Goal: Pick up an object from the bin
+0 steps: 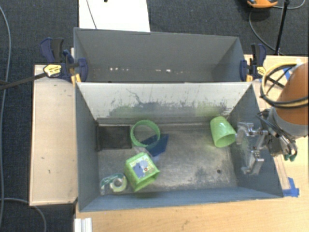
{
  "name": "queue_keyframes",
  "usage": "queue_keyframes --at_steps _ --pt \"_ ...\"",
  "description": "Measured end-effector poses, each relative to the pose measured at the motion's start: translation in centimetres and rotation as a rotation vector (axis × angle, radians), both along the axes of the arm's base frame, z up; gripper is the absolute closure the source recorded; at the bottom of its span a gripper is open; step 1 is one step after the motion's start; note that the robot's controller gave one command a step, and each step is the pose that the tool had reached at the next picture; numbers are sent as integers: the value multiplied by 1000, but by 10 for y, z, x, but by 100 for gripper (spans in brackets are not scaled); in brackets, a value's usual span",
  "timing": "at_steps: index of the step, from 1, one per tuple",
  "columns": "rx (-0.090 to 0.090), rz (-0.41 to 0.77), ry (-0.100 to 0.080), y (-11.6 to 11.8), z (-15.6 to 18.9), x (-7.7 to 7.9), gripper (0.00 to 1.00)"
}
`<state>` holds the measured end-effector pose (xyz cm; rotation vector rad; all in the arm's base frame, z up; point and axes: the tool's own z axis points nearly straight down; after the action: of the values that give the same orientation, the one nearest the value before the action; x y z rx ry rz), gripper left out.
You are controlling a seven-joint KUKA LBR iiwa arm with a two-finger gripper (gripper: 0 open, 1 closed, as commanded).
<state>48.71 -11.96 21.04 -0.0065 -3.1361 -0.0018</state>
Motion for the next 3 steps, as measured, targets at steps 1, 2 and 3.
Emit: queue_keyframes --at_steps 1,2,3 --pt "-2 4 -8 1 4 2 0" --pt "-3 -19 -16 0 -35 26 0" --pt "-1 29 -7 2 -76 44 0"
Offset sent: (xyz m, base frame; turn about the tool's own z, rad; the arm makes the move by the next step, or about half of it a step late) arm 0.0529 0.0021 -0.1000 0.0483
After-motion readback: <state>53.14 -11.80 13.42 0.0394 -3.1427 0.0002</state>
